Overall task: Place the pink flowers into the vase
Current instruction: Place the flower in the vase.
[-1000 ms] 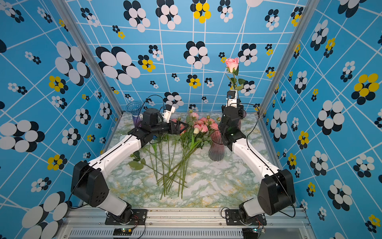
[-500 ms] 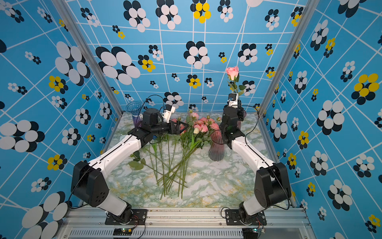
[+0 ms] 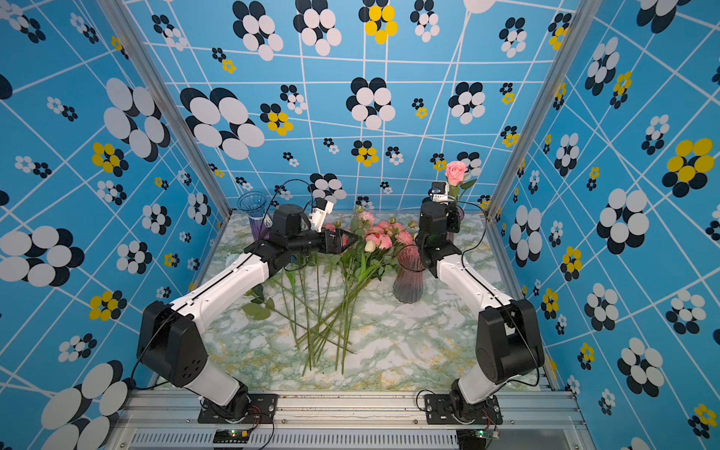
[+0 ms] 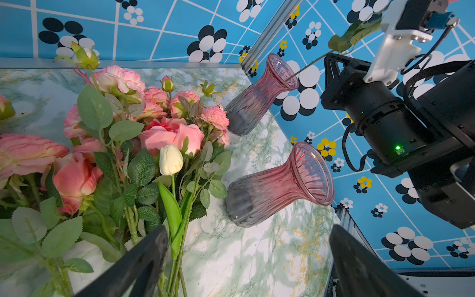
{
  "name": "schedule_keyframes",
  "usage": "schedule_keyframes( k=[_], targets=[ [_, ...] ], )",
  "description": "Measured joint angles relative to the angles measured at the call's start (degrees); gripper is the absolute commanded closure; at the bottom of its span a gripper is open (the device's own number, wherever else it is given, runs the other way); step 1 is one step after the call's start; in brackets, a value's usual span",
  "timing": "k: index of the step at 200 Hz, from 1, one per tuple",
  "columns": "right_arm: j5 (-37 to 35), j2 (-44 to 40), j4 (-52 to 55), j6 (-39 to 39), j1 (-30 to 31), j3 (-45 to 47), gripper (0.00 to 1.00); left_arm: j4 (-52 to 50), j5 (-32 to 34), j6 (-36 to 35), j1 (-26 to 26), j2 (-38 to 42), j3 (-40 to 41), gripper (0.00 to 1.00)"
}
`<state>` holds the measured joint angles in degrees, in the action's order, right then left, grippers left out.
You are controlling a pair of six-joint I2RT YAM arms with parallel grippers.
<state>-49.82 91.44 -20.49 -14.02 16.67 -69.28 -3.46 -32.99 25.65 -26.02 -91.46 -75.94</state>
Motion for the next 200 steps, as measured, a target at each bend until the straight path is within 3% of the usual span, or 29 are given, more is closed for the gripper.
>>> schedule_keyframes(
  k=[33, 55, 71, 108, 157, 200],
  targets=[
    [0.6, 0.0, 1.9, 1.1, 0.0, -1.2, 0.71, 0.0, 0.0, 0.0, 0.0, 0.0, -0.2, 0.0],
    [1.1, -0.3, 3.8, 1.7, 0.0, -1.5, 0.52, 0.0, 0.0, 0.0, 0.0, 0.0, -0.3, 0.0],
    [1.9, -1.0, 5.8, 2.4, 0.0, -1.4, 0.29, 0.0, 0.0, 0.0, -0.2, 0.0, -0.4, 0.01],
    [3.0, -4.6, 8.9, 3.9, 0.0, -1.3, 0.01, 0.2, 0.0, 0.1, -0.7, -0.2, -0.8, 0.01],
    [7.4, -7.6, 14.4, 2.8, 0.0, -1.9, 0.01, 0.4, 0.0, 0.2, -1.9, -1.2, -2.4, 0.01],
    [22.3, -7.7, 25.0, -2.9, 0.9, -8.3, 0.01, 0.4, 0.0, 0.2, -2.6, -1.2, -2.8, 0.01]
  ],
)
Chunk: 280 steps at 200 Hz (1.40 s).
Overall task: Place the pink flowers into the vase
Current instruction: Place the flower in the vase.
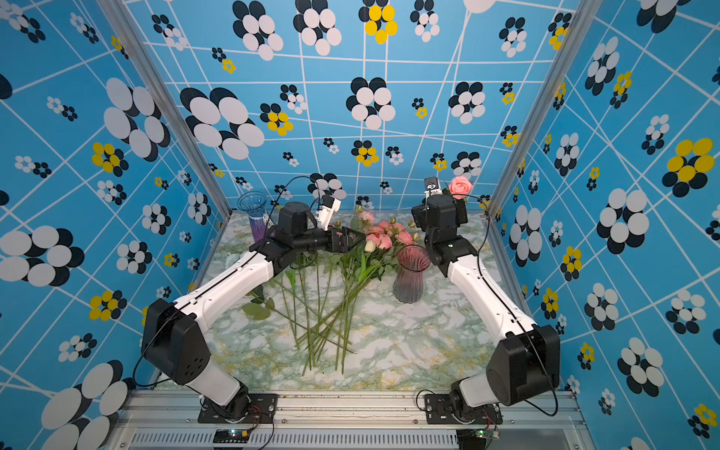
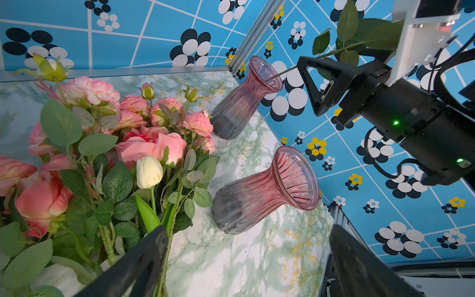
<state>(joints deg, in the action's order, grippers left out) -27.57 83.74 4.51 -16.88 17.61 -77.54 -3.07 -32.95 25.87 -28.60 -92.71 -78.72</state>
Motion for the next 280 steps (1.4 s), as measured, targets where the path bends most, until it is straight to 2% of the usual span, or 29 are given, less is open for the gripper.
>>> schedule_keyframes(
  k=[39, 73, 102, 165, 200, 231, 280],
  targets=[
    [8.8, 0.0, 7.5, -8.0, 2.3, -9.4, 0.01, -0.3, 0.6, -0.1, 0.0, 0.0, 0.0, 0.01],
    [12.5, 0.3, 11.6, -13.7, 2.1, -12.8, 0.01, -0.4, 0.9, -0.3, 0.0, 0.0, 0.0, 0.0],
    [14.0, 2.2, 14.6, -15.4, 1.0, -17.4, 0.01, -0.4, 0.9, -0.3, 0.0, 0.0, 0.0, 0.01],
    [16.7, 2.4, 16.8, -15.5, -0.6, -17.6, 0.01, -1.6, 0.9, -1.1, 0.0, 0.0, -0.1, 0.01],
    [21.2, 1.9, 16.1, -15.8, -1.1, -16.6, 0.01, -1.7, 1.1, -1.5, 0.0, 0.0, -0.2, 0.01],
    [24.8, 1.2, 15.7, -17.7, -1.8, -15.7, 0.01, -1.8, 1.3, -1.6, 0.0, 0.0, -0.2, 0.0],
    [26.5, 0.0, 12.7, -20.6, -3.6, -15.5, 0.01, -1.9, 1.4, -1.6, 0.0, 0.0, -0.2, 0.0]
  ],
)
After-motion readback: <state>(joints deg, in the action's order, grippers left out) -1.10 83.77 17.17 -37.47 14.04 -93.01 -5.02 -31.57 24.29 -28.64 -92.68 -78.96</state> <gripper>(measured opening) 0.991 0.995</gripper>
